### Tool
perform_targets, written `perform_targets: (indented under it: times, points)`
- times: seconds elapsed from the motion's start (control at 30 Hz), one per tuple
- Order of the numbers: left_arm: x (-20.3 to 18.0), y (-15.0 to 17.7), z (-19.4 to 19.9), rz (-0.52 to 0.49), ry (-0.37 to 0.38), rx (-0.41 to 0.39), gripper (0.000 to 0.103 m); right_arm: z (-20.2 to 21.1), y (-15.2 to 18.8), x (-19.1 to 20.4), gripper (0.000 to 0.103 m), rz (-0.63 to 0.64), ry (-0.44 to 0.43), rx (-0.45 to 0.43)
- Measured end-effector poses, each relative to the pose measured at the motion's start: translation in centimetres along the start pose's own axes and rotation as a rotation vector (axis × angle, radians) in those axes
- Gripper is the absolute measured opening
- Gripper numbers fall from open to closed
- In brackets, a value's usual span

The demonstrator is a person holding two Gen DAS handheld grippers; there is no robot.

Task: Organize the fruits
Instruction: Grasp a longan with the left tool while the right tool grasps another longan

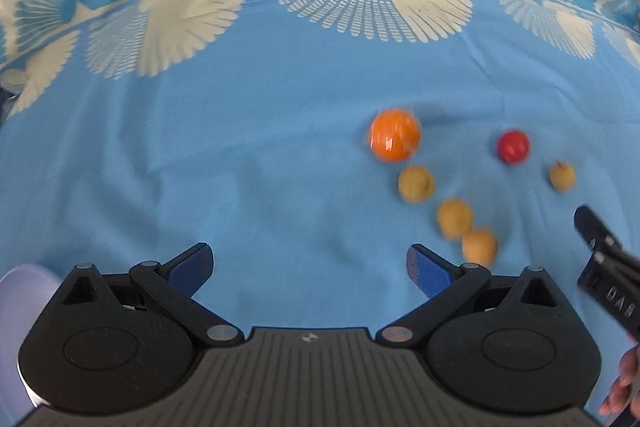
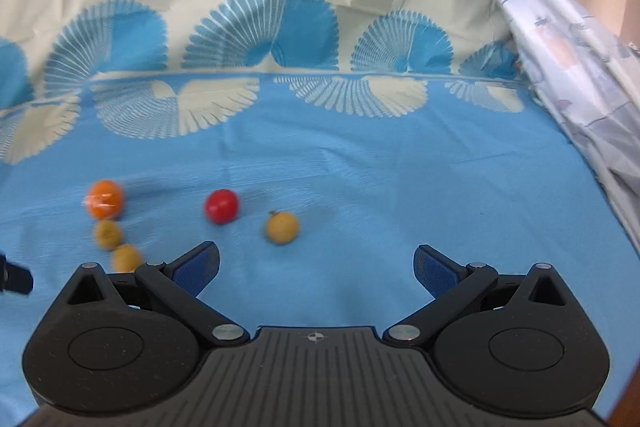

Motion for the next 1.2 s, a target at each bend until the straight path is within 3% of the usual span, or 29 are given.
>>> perform_targets:
  times: [0.2, 0.3, 0.47, 1.03, 1.1, 1.17, 1.2]
  points:
    - [-2.0, -3.0, -3.6, 0.03, 0.02, 0.027, 0.103, -5.3, 0.4, 0.9, 0.102, 0.0, -0.019, 0.046]
    - [-3.0, -3.4, -4.6, 0.036, 0.07, 0.044, 0.103, -6.6, 1.0, 1.7, 0.102, 0.004, -0.026, 0.043]
    - [-4.3, -3.3, -6.2, 0.006, 0.049, 0.065, 0.103, -6.9, 1.4, 1.8, 0.102, 0.01, -0.04, -0.008]
    - [-3.8, -3.4, -6.0, 0.005, 0.05, 0.061, 0.102, -6.8, 1.5, 1.7, 0.102, 0.002, -0.044, -0.016]
    - [-3.8, -3.5, -5.8, 0.011, 0.047, 0.056, 0.097, -6.8, 1.5, 1.7, 0.102, 0.002, -0.044, -0.016]
    - [-3.9, -3.6, -5.4, 0.006, 0.047, 0.034, 0.082, -6.8, 1.5, 1.6, 0.102, 0.002, -0.044, -0.016]
    - [-4.0, -3.7, -4.9, 0.0, 0.054, 0.019, 0.062, -6.8, 1.5, 1.6, 0.102, 0.002, -0.044, -0.016]
Point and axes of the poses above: each gripper's, at about its wrist camera, not at the fingertips, and z roughly against the way its jaws point, x to its left, y to its underside, the point moved 2 cm from there along -z, roughly the way its jaws point, and after that the axes turned 3 degrees about -x, right-handed, at the moved point
